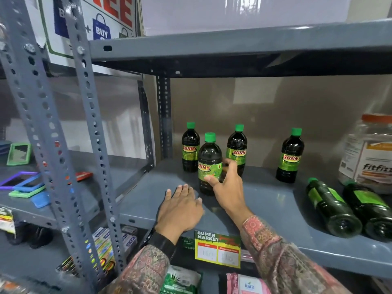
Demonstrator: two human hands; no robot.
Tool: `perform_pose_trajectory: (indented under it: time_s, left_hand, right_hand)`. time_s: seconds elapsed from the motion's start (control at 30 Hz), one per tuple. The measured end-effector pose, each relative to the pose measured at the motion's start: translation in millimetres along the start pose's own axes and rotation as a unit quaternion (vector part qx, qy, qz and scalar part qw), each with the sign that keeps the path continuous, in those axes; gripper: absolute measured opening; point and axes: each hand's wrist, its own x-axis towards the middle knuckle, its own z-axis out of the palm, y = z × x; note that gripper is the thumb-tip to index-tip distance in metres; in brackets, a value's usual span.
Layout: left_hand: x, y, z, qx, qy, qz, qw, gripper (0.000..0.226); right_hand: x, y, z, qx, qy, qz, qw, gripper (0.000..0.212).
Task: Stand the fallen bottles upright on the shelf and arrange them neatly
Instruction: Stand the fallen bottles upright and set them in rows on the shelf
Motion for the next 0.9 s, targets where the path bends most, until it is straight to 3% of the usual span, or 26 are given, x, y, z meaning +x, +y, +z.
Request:
perform_pose_trajectory:
  time_s: [0.17,0.33,0.5,0.63,0.9]
  left_hand:
    - [0.8,-1.2,2.5,0.002,0.011,-0.001,1.0,0.071]
    - [0.9,-0.1,1.7,0.0,0.004,-0.004,1.0,0.07]
    - [-0.2,0.4,1.2,0.003,0.003,-0.003,1.0,0.07]
    - [0.1,0.3,0.9,0.009,-0.001,-0.002,1.0,0.07]
    - [0.0,-0.2,0.3,0.006,-0.007,-0.003,1.0,0.07]
  right_hand:
    - [-0.1,-1.4,2.0,-0.025,0.0,0.002,1.0,0.079]
    - [2.0,1.8,3.1,-0.034,-0.015,0.009,0.999,0.06]
    - [0.9,-1.0,2.5,-0.073,-0.009,0.013,0.997,0.072]
    - [2.2,0.8,3.4,-0.084,-0.041,0.019,0.995,0.06]
    - [0.4,-3.0,2.2,-0.09,-0.058,0.015,0.994,0.06]
